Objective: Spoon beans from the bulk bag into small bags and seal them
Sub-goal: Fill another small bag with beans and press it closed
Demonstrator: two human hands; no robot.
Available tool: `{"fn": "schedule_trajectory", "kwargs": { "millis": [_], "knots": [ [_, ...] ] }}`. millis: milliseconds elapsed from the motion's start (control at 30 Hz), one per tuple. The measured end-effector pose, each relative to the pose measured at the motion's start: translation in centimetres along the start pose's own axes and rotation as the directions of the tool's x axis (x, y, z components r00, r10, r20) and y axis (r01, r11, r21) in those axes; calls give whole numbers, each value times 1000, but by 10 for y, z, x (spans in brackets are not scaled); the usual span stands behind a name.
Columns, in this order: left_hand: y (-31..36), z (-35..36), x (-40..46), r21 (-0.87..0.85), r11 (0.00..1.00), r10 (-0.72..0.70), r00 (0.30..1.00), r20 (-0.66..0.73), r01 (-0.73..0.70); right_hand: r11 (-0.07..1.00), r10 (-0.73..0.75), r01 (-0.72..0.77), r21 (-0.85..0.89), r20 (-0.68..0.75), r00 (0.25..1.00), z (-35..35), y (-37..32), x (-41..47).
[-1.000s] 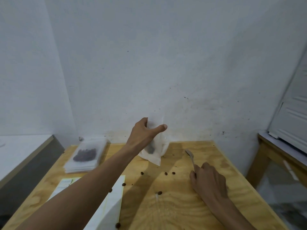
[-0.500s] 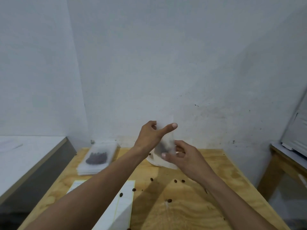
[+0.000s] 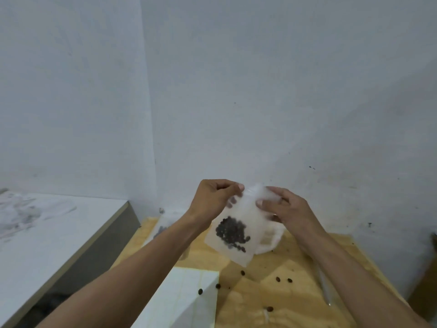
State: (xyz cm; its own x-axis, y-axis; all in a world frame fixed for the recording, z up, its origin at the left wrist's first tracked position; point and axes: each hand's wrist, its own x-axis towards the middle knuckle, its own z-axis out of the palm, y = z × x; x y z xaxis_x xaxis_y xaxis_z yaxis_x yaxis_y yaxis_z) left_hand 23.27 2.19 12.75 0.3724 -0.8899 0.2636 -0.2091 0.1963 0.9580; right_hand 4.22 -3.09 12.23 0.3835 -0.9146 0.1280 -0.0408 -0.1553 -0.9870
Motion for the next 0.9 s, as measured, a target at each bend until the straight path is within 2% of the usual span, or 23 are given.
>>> {"fn": "schedule_trajectory", "kwargs": {
  "millis": [167, 400, 633, 900],
  "knots": [
    [8, -8, -8, 12, 999, 42, 999, -10, -42, 985, -45, 56, -161, 77, 996, 12, -19, 11],
    [14, -23, -17, 17, 999, 34, 999, -32, -34, 974, -70, 106, -202, 177, 982, 29, -28, 17],
    [14, -32, -22, -19, 1000, 3, 996, -91, -5, 955, -81, 129, -268, 185, 979, 47, -30, 19],
    [14, -40, -24, -91, 996, -41, 984, -174, 25, 962, -55, 107, -251, 205, 977, 52, -31, 20]
  ]
}}
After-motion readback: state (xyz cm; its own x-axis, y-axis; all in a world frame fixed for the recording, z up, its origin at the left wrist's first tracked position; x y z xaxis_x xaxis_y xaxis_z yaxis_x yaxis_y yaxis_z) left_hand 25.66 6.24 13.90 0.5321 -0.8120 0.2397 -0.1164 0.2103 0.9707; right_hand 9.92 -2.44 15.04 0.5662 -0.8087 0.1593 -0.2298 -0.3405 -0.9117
